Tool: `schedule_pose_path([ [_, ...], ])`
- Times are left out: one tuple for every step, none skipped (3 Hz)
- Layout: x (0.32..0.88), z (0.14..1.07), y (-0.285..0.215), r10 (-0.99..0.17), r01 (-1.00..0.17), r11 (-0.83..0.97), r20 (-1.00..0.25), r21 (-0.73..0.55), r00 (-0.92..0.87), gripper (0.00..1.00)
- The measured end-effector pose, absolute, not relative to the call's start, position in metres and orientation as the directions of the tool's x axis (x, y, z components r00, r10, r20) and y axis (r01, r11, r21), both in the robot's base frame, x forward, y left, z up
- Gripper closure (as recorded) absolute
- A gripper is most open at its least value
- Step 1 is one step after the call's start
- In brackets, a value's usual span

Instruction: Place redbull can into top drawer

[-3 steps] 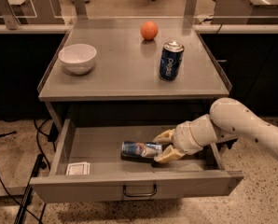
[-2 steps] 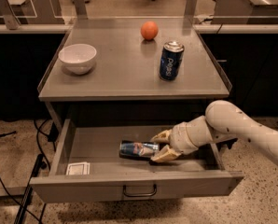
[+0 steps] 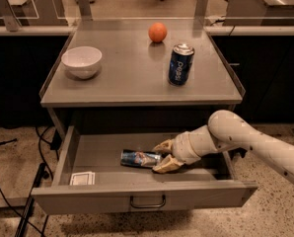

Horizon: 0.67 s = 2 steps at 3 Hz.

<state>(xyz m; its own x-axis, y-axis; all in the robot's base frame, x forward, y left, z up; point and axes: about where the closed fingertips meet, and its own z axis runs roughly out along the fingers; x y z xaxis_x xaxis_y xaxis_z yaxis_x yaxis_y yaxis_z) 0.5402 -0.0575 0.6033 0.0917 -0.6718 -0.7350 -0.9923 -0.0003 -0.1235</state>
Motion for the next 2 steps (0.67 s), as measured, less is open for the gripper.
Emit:
schedule_pose_path([
  [0.5401, 0.603, -0.0574, -0.672, -0.992, -0.001, -0.735, -0.123, 0.091, 0.81],
  [0.5401, 0.603, -0.0574, -0.672, -0.992, -0.001, -0.735, -0.123, 0.091, 0.58],
])
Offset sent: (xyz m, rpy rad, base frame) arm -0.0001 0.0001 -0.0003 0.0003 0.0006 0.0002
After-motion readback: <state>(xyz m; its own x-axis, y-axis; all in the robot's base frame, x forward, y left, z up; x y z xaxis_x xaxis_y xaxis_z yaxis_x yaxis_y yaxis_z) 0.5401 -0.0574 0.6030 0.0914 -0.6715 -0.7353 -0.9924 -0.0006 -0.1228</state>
